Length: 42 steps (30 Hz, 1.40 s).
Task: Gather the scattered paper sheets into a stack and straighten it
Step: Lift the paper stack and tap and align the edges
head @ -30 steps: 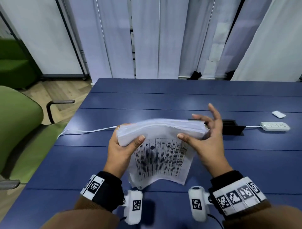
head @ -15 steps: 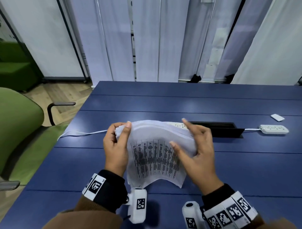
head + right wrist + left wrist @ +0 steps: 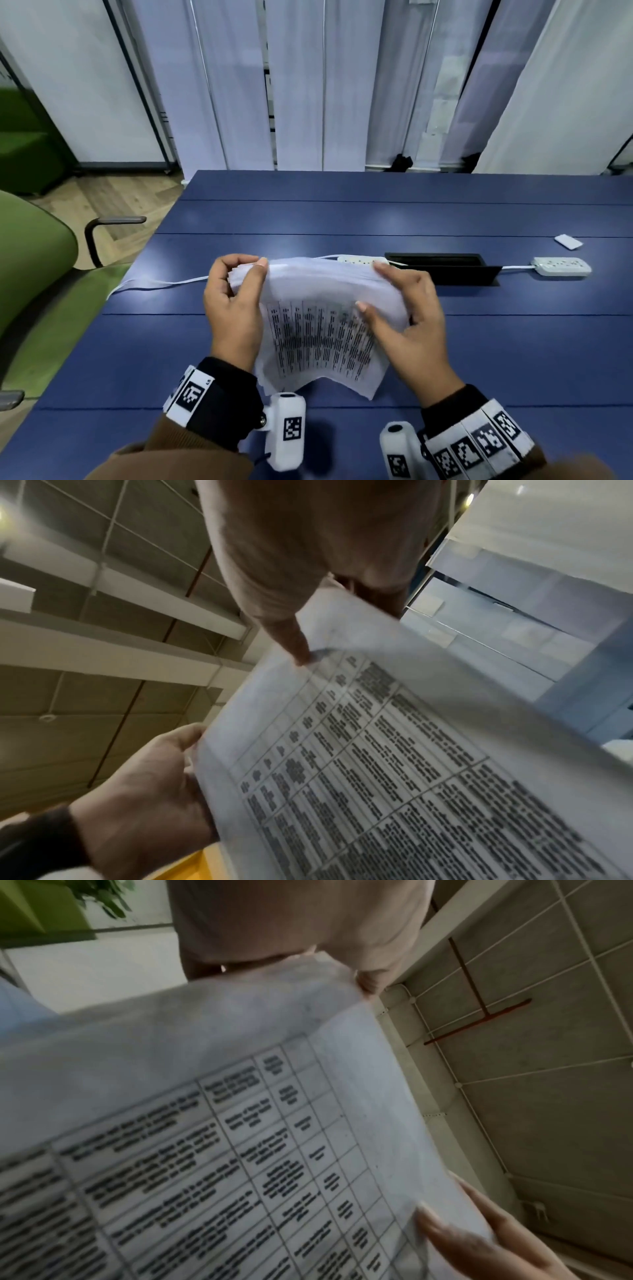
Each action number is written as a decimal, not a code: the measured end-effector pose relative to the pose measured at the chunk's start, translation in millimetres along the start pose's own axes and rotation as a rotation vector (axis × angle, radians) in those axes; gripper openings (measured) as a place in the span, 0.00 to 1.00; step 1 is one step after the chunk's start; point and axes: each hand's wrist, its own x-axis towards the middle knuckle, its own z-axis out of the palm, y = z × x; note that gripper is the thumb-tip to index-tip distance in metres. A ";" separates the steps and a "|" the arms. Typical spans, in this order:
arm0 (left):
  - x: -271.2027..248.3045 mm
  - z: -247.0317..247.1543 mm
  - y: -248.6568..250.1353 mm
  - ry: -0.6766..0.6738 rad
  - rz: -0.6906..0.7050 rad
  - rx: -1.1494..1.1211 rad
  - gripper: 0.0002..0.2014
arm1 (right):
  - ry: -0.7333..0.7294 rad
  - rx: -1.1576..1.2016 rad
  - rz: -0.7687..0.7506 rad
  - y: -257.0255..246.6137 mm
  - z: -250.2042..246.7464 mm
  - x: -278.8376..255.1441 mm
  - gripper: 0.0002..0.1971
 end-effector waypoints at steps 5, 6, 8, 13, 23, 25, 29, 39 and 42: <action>1.8 3.2 0.7 -0.007 0.008 0.051 0.07 | -0.138 -0.012 -0.109 -14.4 4.6 -7.0 0.26; 3.3 2.4 -1.0 0.012 -0.016 0.059 0.08 | -0.142 -0.012 -0.126 -11.4 4.4 -6.8 0.26; 8.9 -1.5 -3.7 0.055 -0.070 0.042 0.10 | -0.042 0.047 0.008 -4.4 2.1 -2.8 0.27; 8.5 -1.4 -2.0 0.020 -0.058 0.029 0.07 | -0.106 0.135 0.058 -9.3 8.8 -12.1 0.24; 2.6 -19.4 -11.3 -0.240 -0.104 -0.091 0.36 | 0.031 0.371 0.385 14.4 5.0 -15.6 0.27; 3.1 -26.9 -20.6 -0.293 -0.145 -0.098 0.45 | 0.012 0.423 0.454 19.6 5.3 -15.9 0.33; -3.2 -32.8 -34.3 -0.291 -0.210 -0.101 0.52 | -0.093 0.394 0.475 26.0 12.6 -22.5 0.41; -24.4 -38.4 -57.8 -0.335 -0.282 -0.134 0.52 | 0.059 0.441 0.562 38.3 14.5 -16.6 0.44; -30.0 -35.0 -55.7 -0.346 -0.277 -0.068 0.39 | 0.034 0.449 0.539 34.1 14.6 -11.9 0.45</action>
